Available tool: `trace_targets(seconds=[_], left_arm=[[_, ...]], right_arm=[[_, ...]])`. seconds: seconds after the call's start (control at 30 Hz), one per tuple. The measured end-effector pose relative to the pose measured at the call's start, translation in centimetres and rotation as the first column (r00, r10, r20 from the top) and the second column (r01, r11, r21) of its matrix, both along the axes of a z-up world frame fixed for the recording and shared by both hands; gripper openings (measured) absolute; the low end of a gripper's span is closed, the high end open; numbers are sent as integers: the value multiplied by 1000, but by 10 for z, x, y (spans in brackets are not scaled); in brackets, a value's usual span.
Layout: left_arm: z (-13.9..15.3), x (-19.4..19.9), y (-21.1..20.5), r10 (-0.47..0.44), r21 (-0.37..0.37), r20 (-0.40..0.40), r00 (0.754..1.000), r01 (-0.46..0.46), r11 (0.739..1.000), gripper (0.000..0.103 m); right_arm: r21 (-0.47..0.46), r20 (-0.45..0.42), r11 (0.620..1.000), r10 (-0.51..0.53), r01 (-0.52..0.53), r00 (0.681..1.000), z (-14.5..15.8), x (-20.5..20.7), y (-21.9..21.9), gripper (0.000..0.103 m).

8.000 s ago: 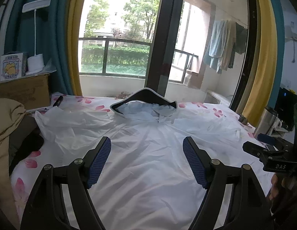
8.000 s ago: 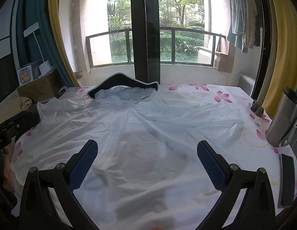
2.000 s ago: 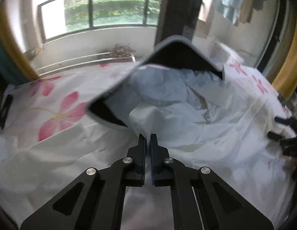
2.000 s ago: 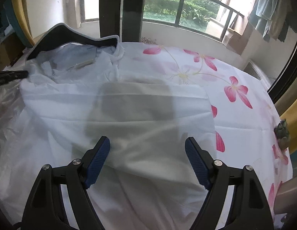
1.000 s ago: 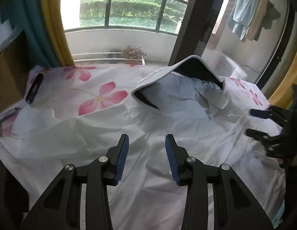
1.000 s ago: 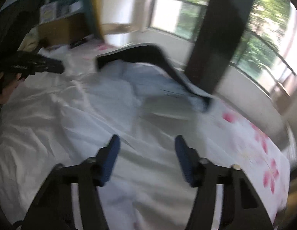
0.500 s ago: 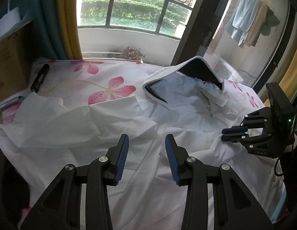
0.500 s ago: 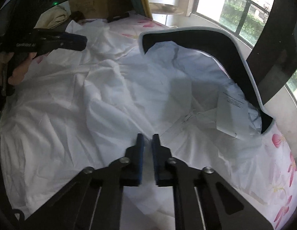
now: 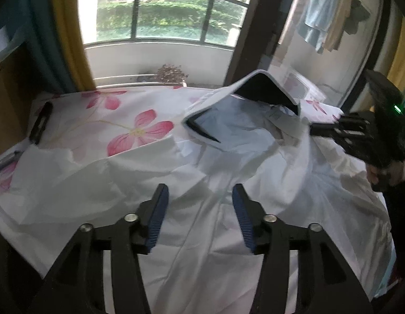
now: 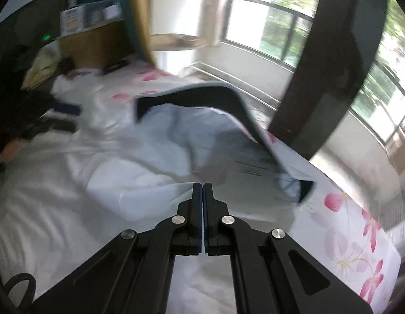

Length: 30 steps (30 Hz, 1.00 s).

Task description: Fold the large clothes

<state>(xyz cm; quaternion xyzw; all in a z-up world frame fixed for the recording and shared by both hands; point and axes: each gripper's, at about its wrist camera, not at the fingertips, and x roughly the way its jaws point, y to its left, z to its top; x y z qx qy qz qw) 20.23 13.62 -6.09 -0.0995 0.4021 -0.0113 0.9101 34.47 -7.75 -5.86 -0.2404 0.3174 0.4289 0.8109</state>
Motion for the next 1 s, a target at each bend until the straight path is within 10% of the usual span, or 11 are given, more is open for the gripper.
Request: trace_targets(seconds=[0.37, 0.73, 1.0], left_arm=[[-4, 32, -82, -288, 136, 6, 958, 285, 949, 57], [1, 20, -103, -410, 102, 72, 909, 403, 910, 69], [-40, 58, -126, -332, 230, -67, 941, 339, 912, 62]], right_arm=[[36, -140, 989, -136, 143, 981, -36, 39, -6, 1], [61, -150, 979, -183, 193, 972, -39, 48, -19, 1], [105, -169, 970, -198, 218, 965, -29, 40, -28, 1]])
